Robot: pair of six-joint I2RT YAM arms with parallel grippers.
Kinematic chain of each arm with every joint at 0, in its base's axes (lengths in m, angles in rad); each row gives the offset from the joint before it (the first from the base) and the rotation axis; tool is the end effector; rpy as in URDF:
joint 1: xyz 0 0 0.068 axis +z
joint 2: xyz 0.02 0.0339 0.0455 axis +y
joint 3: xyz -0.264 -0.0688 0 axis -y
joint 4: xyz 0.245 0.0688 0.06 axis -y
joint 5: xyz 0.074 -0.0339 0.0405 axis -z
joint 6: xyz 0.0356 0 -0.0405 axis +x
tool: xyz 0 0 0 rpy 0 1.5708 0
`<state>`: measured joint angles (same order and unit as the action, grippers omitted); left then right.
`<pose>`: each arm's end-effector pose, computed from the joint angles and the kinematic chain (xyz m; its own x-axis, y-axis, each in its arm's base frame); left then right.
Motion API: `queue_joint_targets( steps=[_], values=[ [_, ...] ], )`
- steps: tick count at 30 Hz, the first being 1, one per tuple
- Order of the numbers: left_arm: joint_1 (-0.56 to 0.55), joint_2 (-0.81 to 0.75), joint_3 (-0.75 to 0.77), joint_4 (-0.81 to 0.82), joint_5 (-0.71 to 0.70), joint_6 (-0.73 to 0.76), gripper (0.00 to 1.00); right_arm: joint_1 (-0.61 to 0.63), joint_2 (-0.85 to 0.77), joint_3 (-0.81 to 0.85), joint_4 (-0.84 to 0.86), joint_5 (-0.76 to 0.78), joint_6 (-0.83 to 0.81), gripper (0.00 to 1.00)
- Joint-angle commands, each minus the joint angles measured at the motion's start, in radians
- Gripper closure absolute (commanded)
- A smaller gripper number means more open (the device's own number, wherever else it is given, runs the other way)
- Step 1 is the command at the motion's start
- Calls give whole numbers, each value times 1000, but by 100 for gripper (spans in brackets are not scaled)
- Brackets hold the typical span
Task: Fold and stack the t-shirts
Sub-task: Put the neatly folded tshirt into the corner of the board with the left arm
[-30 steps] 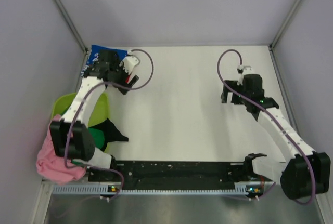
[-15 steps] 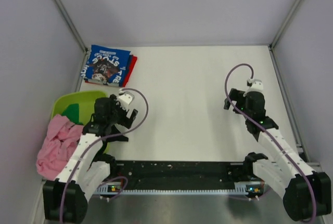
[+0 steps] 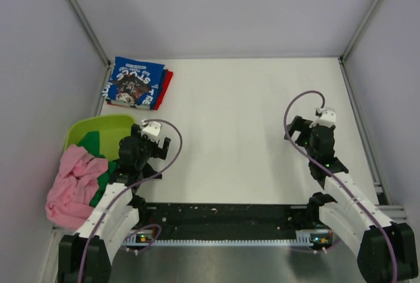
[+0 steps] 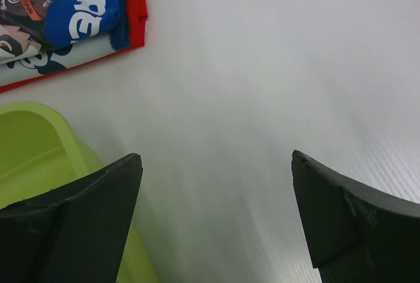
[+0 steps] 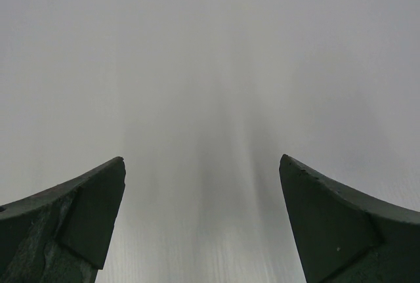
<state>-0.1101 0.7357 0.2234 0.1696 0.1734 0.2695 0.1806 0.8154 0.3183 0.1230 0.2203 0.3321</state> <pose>0.1683 -0.0248 0.1862 -0.2501 0.2915 -0.9233 0.3489 0.9167 0.1949 0.1826 0.0254 0.2019 -0.3318 0.2628 -0.9060 0.1407 0.9634 0.2280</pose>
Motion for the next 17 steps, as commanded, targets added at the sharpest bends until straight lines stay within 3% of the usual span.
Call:
queue_joint_targets(
  steps=[1,17],
  values=[
    [3,11,-6,90,-23,-42,1,-4,-31,-7,108,27,-11,1],
    [3,70,25,71,-103,-45,1,-4,-44,-18,115,86,15,1]
  ],
)
